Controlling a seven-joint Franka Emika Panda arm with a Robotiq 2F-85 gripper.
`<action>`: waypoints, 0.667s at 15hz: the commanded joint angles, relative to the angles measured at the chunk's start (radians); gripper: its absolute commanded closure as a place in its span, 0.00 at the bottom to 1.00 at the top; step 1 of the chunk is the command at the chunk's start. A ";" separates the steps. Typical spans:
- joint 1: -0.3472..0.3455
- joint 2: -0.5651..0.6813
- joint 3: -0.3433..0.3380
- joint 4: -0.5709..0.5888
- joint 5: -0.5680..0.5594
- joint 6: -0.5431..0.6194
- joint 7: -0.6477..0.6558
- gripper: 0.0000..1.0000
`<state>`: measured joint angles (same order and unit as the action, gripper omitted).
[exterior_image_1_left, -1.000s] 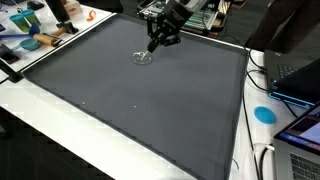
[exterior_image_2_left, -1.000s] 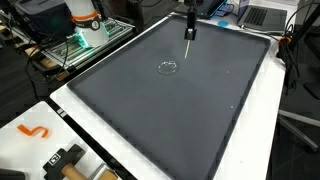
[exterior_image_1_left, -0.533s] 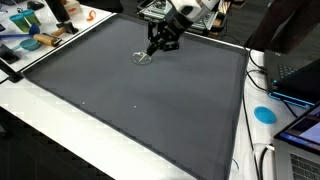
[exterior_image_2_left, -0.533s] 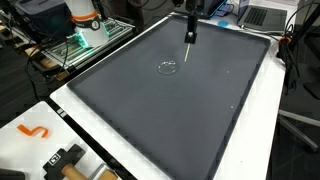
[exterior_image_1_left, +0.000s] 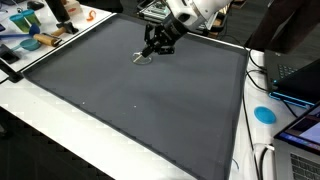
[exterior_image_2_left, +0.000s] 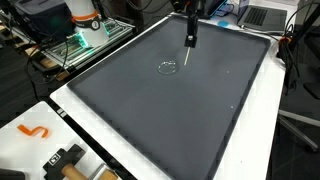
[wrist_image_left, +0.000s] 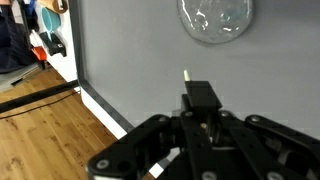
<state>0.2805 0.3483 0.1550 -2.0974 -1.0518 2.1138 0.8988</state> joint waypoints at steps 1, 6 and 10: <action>0.018 0.035 -0.006 0.025 -0.041 -0.044 0.054 0.97; 0.018 0.063 -0.007 0.045 -0.054 -0.063 0.082 0.97; 0.014 0.079 -0.008 0.054 -0.062 -0.059 0.099 0.97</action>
<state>0.2839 0.4044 0.1544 -2.0604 -1.0871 2.0757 0.9670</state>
